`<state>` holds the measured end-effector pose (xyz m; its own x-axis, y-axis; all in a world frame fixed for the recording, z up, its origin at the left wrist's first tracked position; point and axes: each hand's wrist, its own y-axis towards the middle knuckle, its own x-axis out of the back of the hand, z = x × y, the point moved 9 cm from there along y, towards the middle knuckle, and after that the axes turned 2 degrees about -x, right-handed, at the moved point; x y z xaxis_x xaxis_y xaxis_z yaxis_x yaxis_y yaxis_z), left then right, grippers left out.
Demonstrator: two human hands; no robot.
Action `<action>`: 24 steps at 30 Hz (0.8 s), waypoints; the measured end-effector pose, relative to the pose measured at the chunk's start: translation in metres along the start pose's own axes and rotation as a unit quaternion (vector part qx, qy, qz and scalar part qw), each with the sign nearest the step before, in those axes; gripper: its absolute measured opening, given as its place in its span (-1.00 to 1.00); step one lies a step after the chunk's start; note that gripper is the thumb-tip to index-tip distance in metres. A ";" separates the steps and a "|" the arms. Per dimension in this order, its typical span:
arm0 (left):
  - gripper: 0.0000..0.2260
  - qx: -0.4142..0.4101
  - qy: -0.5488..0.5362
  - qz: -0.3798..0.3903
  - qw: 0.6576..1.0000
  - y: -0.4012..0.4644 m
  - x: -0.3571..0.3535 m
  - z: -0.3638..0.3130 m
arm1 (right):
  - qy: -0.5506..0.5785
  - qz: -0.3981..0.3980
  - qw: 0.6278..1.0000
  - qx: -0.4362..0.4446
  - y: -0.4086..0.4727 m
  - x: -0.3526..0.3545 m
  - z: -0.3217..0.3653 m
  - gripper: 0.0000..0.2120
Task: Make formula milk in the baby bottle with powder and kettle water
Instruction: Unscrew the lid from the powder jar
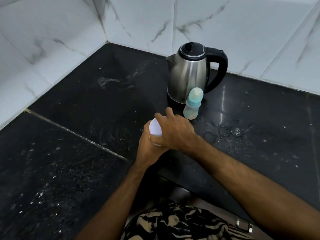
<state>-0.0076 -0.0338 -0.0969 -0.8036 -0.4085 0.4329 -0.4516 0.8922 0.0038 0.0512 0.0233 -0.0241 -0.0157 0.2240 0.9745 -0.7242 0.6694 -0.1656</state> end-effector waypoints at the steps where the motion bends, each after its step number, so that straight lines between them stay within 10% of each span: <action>1: -0.11 0.009 0.006 0.014 1.000 0.002 0.001 -0.001 | -0.001 0.002 1.000 0.003 0.002 -0.001 0.001 -0.18; 9: -0.33 0.027 0.067 0.109 0.991 -0.018 0.010 0.023 | 0.012 0.019 0.989 0.149 -0.005 0.012 0.009 -0.27; 12: -0.46 0.348 0.207 0.013 0.914 0.019 0.020 0.065 | 0.016 0.053 0.976 0.209 -0.012 0.018 0.013 -0.29; 16: -0.21 0.032 0.032 0.134 0.990 -0.016 0.026 0.032 | 0.036 0.066 0.982 0.173 -0.012 0.020 0.005 -0.14; 24: -0.21 0.008 0.045 0.115 0.992 0.006 0.013 -0.010 | 0.018 0.042 0.988 0.150 -0.010 0.020 0.011 -0.30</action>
<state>-0.0173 -0.0322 -0.0825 -0.8489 -0.1753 0.4987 -0.2673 0.9562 -0.1190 0.0503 0.0136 -0.0015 -0.0628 0.2987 0.9523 -0.8930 0.4093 -0.1873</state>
